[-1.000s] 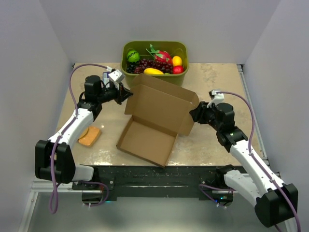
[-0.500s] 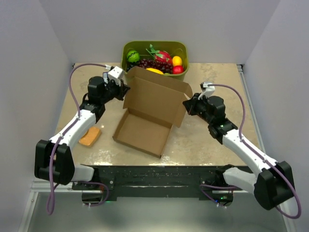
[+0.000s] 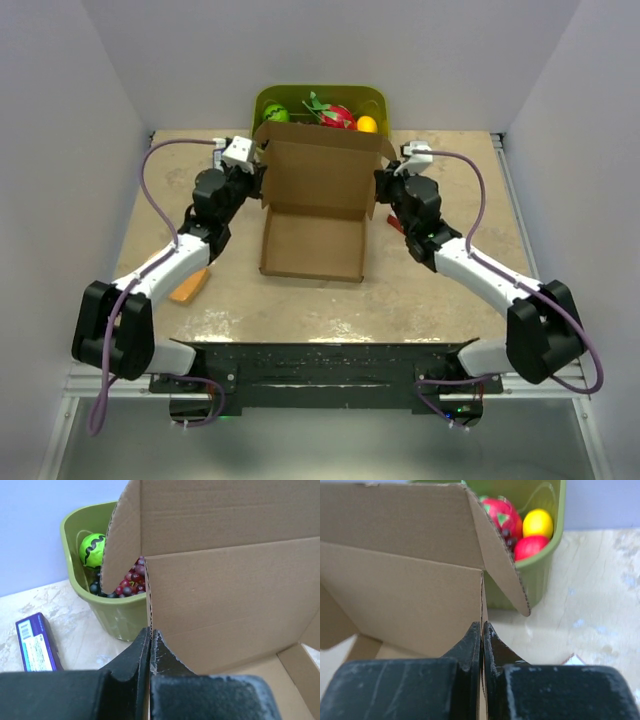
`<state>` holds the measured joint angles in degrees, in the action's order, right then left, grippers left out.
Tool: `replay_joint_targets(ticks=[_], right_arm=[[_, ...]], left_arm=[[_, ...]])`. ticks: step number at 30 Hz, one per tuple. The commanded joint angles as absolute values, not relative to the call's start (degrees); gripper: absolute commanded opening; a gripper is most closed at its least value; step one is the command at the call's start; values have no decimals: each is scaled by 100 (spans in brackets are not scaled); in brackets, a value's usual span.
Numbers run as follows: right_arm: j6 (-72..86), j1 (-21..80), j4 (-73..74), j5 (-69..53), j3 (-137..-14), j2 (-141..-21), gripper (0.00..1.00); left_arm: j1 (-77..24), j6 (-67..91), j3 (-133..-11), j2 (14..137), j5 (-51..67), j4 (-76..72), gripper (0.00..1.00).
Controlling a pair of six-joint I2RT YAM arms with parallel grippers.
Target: Fold the paper box
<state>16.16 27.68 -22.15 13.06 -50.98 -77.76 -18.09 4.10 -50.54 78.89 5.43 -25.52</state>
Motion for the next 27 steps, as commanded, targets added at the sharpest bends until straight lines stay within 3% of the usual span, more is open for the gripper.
replay_joint_targets(ticks=[1, 12, 27], right_arm=[[1687, 3207, -4382, 1835, -4870, -7866, 0], [1468, 3928, -5703, 3180, -3912, -8025, 0], [1749, 4307, -5784, 3744, -3059, -7743, 0]], left_arm=[[-2170, 773, -4546, 8024, 528, -3787, 0], [-2759, 809, -3472, 8139, -404, -5246, 0], [-3471, 1160, -2514, 8130, -1380, -5783, 0]])
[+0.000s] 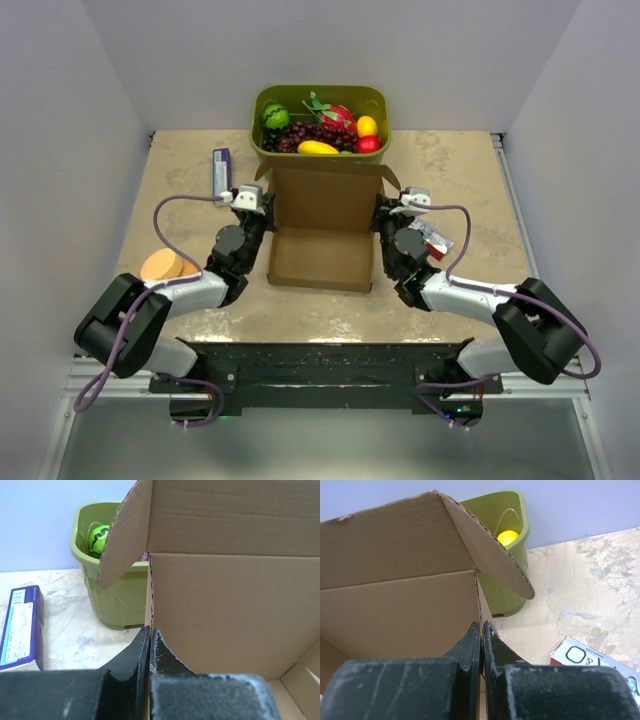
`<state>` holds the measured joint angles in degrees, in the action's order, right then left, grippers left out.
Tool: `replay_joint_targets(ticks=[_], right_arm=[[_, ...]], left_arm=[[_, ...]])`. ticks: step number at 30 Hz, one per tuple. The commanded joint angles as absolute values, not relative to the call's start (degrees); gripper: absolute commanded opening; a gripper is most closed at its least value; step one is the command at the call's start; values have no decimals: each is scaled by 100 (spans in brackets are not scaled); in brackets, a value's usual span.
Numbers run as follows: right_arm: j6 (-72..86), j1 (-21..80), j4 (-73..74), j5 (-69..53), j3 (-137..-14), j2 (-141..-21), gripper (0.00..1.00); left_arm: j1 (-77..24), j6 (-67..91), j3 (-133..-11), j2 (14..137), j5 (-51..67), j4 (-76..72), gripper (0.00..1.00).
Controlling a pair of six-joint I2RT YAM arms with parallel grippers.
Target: Fold the paper box
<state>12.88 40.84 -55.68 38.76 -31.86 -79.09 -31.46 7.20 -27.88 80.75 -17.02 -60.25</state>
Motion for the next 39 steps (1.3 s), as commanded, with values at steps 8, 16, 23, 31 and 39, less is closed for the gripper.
replay_joint_targets(ticks=[8, 16, 23, 31, 39], right_arm=[[2161, 4394, -5204, 3770, -2839, -7488, 0], [2513, 4482, -4659, 3894, -2654, -7190, 13], [2741, 4579, -4272, 3920, -2566, -7005, 15], [3181, 4632, -3990, 3744, -2768, -6952, 12], [3542, 4781, -3999, 3542, -3085, -7233, 10]], left_arm=[[-3630, 1397, -2118, 8068, -1564, -5713, 0], [-3762, 1582, -1723, 7875, -1731, -5643, 0], [-3876, 1714, -1485, 7822, -1811, -5669, 0], [-3973, 1758, -1424, 7857, -1837, -5722, 0], [-4025, 1802, -1415, 7866, -1837, -5766, 0]])
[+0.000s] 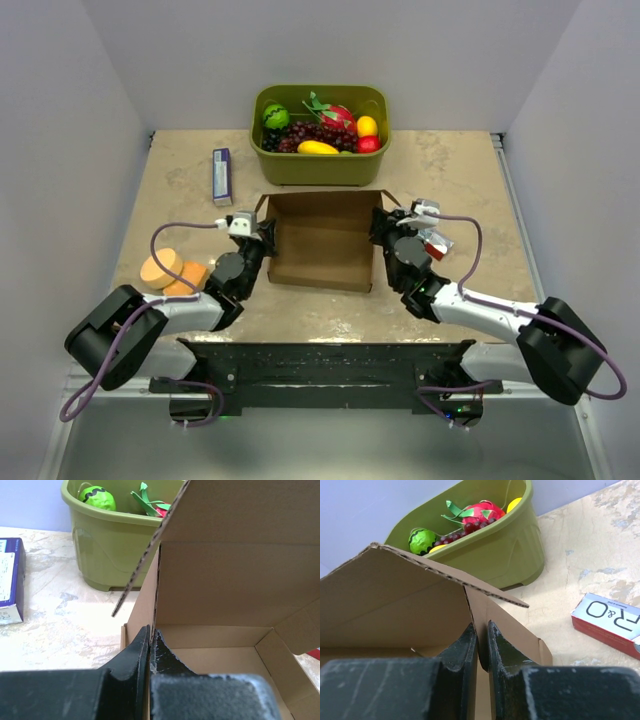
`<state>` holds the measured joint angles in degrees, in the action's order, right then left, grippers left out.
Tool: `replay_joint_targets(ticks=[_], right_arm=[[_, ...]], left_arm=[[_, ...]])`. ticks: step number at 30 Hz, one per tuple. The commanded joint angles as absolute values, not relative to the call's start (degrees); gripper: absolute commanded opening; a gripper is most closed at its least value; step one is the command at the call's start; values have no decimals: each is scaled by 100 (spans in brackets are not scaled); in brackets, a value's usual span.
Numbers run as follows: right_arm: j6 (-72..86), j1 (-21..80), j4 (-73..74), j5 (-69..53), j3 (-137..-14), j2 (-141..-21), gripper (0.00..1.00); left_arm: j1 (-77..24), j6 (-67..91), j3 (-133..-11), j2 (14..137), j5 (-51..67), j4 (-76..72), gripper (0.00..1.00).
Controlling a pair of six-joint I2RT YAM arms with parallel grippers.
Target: Fold the paper box
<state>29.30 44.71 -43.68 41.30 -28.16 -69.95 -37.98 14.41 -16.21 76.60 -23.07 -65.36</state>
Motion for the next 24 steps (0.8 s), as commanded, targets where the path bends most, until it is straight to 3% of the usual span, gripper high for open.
replay_joint_targets(ticks=[1, 24], right_arm=[[3551, 4816, -3982, 3559, -3155, -7286, 10], [4236, 4913, -3507, 3683, -3805, -7479, 8]], left_arm=[[-4025, 1802, -1406, 7884, -1837, -5774, 0], [-4052, 1890, -1327, 8095, -1767, -6020, 0]])
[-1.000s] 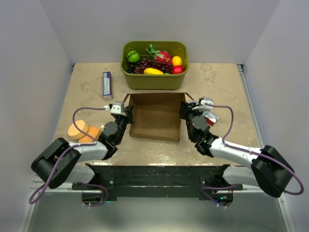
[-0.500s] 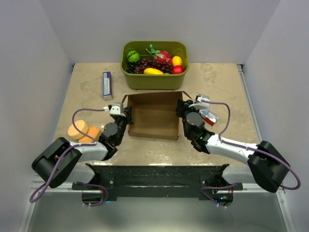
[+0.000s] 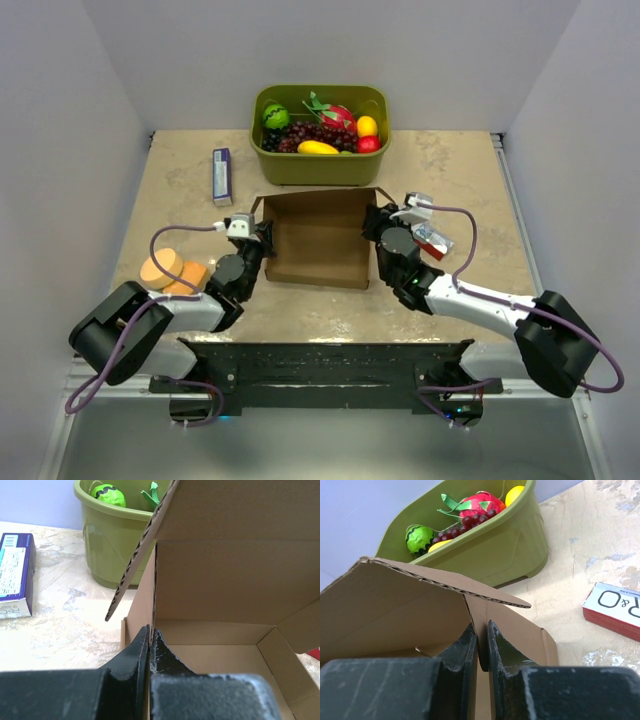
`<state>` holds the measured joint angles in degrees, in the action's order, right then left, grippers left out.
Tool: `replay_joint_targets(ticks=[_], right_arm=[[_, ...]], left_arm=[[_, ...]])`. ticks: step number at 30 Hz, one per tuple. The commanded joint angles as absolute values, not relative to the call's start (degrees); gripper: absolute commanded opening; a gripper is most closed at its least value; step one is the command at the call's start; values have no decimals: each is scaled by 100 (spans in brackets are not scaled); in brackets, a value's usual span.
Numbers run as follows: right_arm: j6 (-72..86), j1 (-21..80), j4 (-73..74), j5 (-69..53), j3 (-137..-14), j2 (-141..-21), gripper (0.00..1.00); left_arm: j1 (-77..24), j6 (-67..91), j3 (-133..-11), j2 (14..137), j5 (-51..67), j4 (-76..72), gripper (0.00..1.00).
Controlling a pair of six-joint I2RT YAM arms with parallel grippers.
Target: Fold the paper box
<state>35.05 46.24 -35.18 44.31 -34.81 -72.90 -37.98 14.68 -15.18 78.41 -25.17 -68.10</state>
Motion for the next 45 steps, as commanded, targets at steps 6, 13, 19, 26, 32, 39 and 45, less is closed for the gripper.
replay_joint_targets(ticks=[6, 13, 19, 26, 32, 39, 45], right_arm=[[4473, 4904, -3515, 3534, -3929, -7629, 8], [4491, 4913, -3489, 3472, -3929, -7831, 8], [4439, 4922, -3481, 3524, -3648, -7963, 7], [4527, 4939, -3375, 3577, -3463, -7744, 8], [4193, 4940, -3050, 3796, -3691, -7515, 13], [3727, 4948, -2734, 4534, -3490, -7365, 25], [3612, 4940, -2417, 5088, -3297, -7278, 44]], left_arm=[[-4060, 1907, -1327, 8139, -1740, -6064, 0], [-4061, 1899, -1327, 8174, -1714, -6126, 0], [-4061, 1898, -1345, 8086, -1661, -6065, 0], [-4061, 1916, -1345, 7919, -1714, -5977, 0], [-4061, 1934, -1538, 7787, -1889, -5424, 0], [-4052, 1863, -1626, 7515, -2259, -4914, 0], [-4052, 1828, -1740, 7427, -2285, -4711, 0]])
